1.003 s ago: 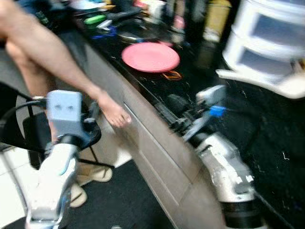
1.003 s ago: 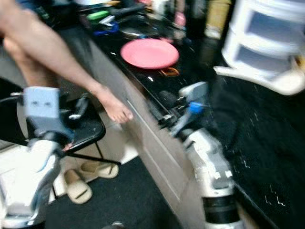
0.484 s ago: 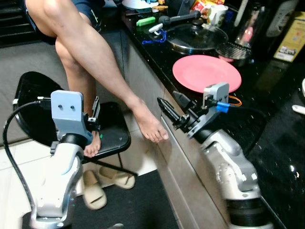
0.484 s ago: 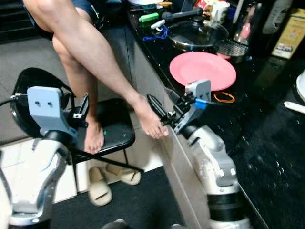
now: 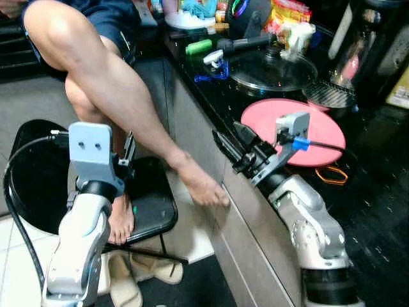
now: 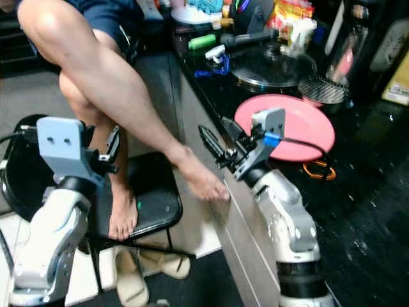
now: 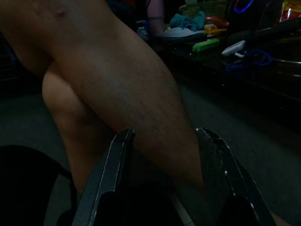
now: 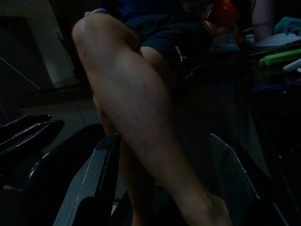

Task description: Kitchen organization

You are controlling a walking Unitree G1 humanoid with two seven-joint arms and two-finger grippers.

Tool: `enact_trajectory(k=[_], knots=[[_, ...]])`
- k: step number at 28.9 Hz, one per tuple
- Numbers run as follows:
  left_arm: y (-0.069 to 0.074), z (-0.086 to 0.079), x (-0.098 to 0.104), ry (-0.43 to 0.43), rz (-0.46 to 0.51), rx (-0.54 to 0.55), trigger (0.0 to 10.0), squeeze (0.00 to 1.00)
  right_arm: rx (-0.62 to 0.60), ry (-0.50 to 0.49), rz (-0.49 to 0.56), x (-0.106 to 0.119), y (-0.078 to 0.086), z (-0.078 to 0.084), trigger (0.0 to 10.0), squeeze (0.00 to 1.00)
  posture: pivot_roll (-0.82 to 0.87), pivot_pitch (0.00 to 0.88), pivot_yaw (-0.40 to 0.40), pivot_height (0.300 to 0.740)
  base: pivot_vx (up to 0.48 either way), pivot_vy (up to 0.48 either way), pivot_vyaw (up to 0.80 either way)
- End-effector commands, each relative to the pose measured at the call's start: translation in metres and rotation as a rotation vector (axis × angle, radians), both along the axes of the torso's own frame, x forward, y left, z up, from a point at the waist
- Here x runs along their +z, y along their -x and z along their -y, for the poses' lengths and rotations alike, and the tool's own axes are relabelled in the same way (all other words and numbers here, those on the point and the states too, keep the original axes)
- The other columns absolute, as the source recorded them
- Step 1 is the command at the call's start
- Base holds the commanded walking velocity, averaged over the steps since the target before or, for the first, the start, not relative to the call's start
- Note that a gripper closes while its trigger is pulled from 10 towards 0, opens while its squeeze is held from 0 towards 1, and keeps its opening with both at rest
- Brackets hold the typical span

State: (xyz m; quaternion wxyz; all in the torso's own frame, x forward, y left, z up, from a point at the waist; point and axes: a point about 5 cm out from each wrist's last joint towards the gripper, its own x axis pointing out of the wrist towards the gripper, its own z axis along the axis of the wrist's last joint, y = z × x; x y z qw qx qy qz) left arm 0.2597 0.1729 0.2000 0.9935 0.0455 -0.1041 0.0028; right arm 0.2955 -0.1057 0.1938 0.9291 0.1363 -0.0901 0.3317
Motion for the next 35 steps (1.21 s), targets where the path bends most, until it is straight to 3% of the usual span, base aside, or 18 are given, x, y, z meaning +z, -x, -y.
enact_trajectory(k=[1, 7, 14, 28, 33, 35], knots=[[0.000, 0.003, 0.001, 0.013, 0.011, -0.020, 10.0, 0.00, -0.008, -0.005, -0.014, -0.001, 0.000, 0.004, 10.0, 0.00, -0.02, 0.054, -0.026, 0.732, 0.315, 0.000, -0.68], [0.002, 0.017, 0.015, 0.025, 0.068, -0.136, 10.0, 0.00, -0.008, 0.000, -0.032, -0.002, -0.001, 0.005, 10.0, 0.00, -0.01, 0.054, -0.028, 0.732, 0.000, 0.000, -0.80], [0.002, 0.021, 0.026, -0.035, 0.111, -0.160, 10.0, 0.00, -0.007, 0.002, -0.033, -0.003, -0.001, 0.004, 10.0, 0.00, -0.02, 0.052, -0.027, 0.732, 0.000, 0.000, -0.80], [0.003, 0.029, 0.038, -0.046, 0.155, -0.242, 10.0, 0.00, -0.008, -0.032, -0.033, -0.002, -0.001, 0.005, 10.0, 0.00, -0.01, 0.039, -0.024, 0.732, 0.000, 0.000, -0.80], [0.003, 0.026, 0.039, -0.076, 0.161, -0.219, 10.0, 0.00, -0.058, -0.103, 0.004, 0.015, -0.006, 0.011, 10.0, 0.00, -0.01, 0.044, -0.020, 0.732, 0.000, 0.000, -0.80], [0.003, 0.023, 0.038, -0.101, 0.156, -0.190, 10.0, 0.00, -0.076, -0.089, 0.079, 0.036, -0.007, 0.010, 10.0, 0.00, -0.01, 0.049, -0.021, 0.732, 0.000, 0.000, -0.80]])
